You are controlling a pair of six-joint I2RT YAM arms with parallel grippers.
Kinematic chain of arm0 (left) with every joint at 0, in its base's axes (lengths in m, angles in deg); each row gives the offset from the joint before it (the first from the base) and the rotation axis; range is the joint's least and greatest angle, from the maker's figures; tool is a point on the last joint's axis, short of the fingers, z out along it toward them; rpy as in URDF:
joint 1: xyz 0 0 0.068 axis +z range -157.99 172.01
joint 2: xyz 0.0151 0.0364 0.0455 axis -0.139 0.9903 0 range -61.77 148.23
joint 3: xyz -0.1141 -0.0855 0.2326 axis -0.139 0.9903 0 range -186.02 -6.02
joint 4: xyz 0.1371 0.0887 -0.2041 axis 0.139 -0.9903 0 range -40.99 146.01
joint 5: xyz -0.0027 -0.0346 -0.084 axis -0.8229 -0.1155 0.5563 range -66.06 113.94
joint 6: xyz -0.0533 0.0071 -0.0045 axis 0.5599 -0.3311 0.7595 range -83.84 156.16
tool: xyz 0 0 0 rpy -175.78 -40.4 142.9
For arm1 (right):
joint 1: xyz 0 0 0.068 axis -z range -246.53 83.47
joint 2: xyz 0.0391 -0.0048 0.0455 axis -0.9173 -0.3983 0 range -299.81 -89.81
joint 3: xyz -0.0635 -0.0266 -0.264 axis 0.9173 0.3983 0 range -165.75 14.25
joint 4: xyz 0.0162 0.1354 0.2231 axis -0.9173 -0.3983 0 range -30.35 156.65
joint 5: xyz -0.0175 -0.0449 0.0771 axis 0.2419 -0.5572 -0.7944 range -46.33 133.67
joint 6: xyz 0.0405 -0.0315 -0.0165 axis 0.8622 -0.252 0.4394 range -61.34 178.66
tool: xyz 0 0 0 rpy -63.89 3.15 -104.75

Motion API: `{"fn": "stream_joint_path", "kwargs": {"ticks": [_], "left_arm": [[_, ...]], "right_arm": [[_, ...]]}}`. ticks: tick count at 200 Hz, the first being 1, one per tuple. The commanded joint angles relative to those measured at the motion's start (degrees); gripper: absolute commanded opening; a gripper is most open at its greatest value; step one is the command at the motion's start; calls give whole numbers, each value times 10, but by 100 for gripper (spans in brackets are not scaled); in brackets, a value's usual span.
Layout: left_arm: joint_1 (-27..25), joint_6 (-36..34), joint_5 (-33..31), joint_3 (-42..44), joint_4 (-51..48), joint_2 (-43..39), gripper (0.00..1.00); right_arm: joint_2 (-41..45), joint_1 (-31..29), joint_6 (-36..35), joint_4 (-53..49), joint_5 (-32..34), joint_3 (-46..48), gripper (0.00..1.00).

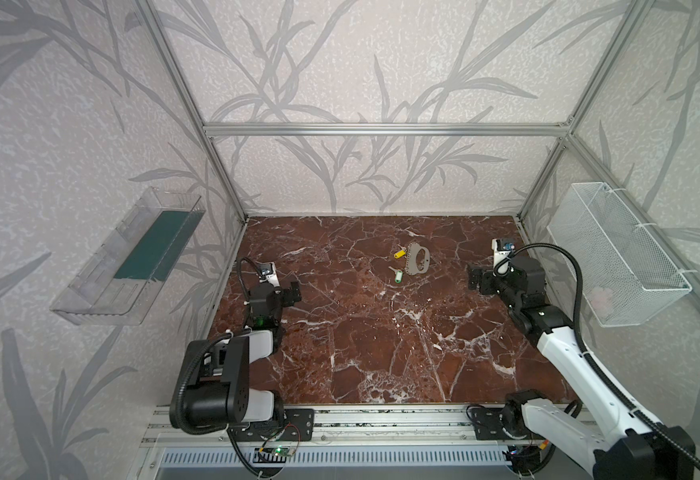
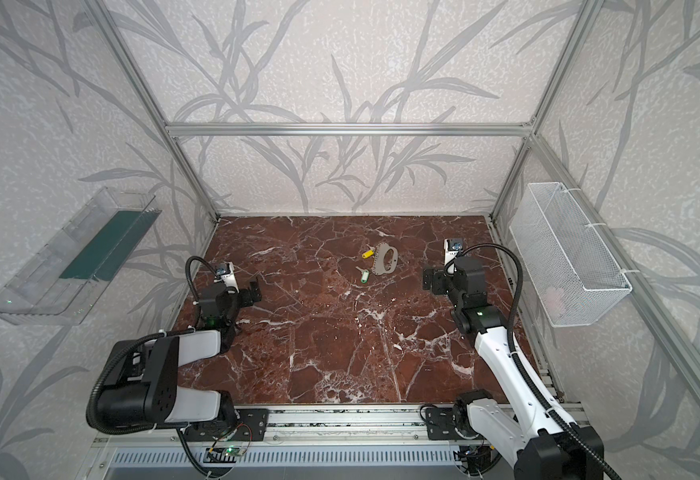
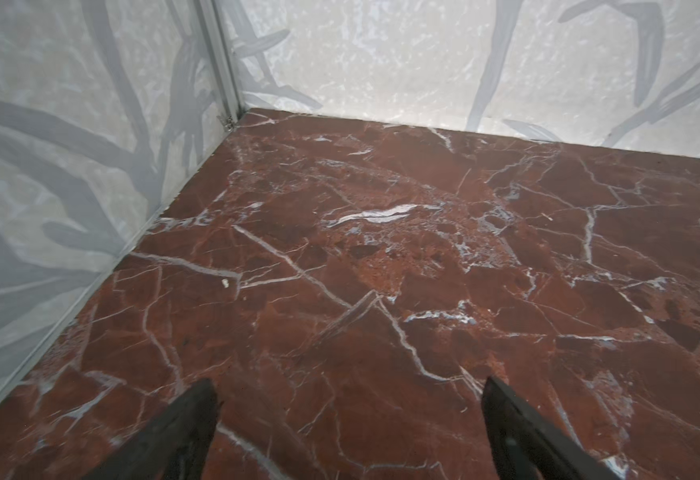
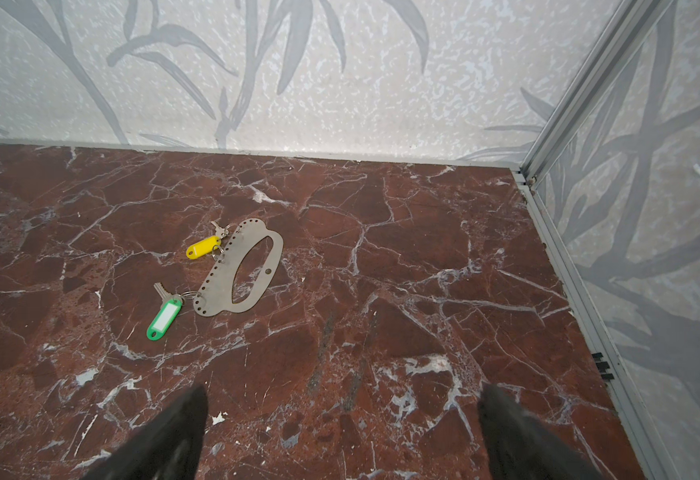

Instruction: Put the keys on the keyring

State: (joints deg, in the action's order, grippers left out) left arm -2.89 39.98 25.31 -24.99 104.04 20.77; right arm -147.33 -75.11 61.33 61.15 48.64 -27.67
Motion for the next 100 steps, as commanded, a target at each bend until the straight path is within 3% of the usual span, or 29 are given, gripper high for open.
{"fn": "stream_joint_path", "kwargs": {"ticks": [1,11,31,53,71,90,100], "left_arm": [[3,-12,45,25,148,60,99],[3,-9,42,36,212,91,99],[3,-6,29,22,107,45,99],[3,-13,41,-5,117,80,99],[3,-8,21,-30,27,59,99],[2,-10,13,-20,76,75,99],[1,-10,11,-24,56,68,99]], "right_arm": [[-8,6,-10,34,-6,-3,99],[-11,10,-9,46,-7,0,99],[-19,18,-3,60,-10,3,99],[-32,27,4,77,-14,9,99],[-38,36,9,98,-21,21,99],[-41,48,13,133,-30,43,99],[-39,54,16,156,-37,56,99]]}}
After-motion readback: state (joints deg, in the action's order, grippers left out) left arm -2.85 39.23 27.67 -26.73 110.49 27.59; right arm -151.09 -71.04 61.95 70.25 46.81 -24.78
